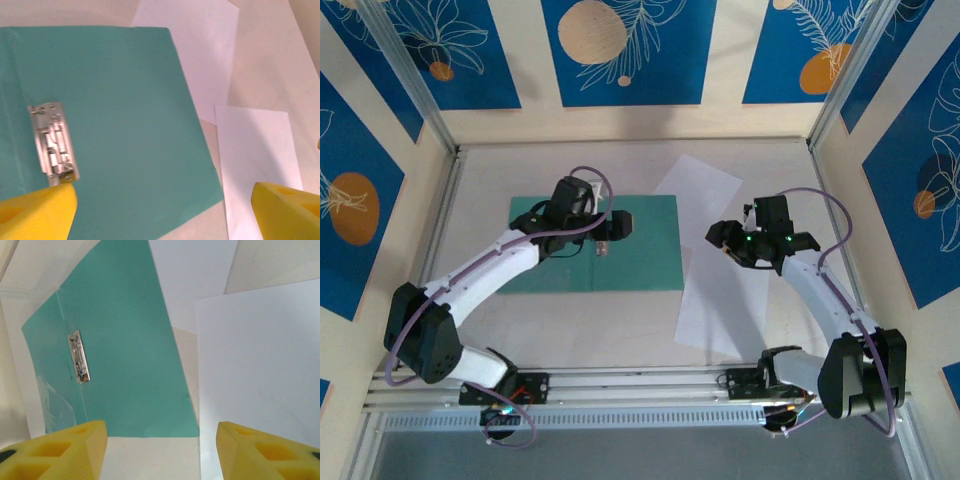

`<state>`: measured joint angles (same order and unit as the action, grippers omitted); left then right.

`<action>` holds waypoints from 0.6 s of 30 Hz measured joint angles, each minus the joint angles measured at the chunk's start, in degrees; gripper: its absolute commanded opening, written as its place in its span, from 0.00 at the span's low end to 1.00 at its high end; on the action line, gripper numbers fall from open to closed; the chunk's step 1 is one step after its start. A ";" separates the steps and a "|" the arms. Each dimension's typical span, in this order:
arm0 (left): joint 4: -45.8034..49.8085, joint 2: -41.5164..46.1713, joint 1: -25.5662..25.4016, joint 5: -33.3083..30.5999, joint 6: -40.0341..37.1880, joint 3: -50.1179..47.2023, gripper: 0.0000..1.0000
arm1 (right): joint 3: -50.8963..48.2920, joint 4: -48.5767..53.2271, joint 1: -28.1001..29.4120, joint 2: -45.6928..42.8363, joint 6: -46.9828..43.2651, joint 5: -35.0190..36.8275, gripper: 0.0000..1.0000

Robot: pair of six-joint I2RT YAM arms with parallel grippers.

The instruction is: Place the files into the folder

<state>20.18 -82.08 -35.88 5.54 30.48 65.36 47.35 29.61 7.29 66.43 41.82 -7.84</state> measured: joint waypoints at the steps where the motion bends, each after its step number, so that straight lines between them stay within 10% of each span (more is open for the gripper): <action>1: -0.13 -0.37 -1.22 -0.20 0.09 0.48 0.90 | -0.50 0.33 -0.66 -0.59 -0.02 0.11 0.64; 18: -3.82 -18.75 -19.23 -1.38 6.10 9.38 0.81 | -5.97 7.69 -8.90 -3.08 2.75 4.26 0.67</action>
<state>16.36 -100.84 -55.11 4.16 36.58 74.74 41.39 37.30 -1.61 63.35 44.58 -3.57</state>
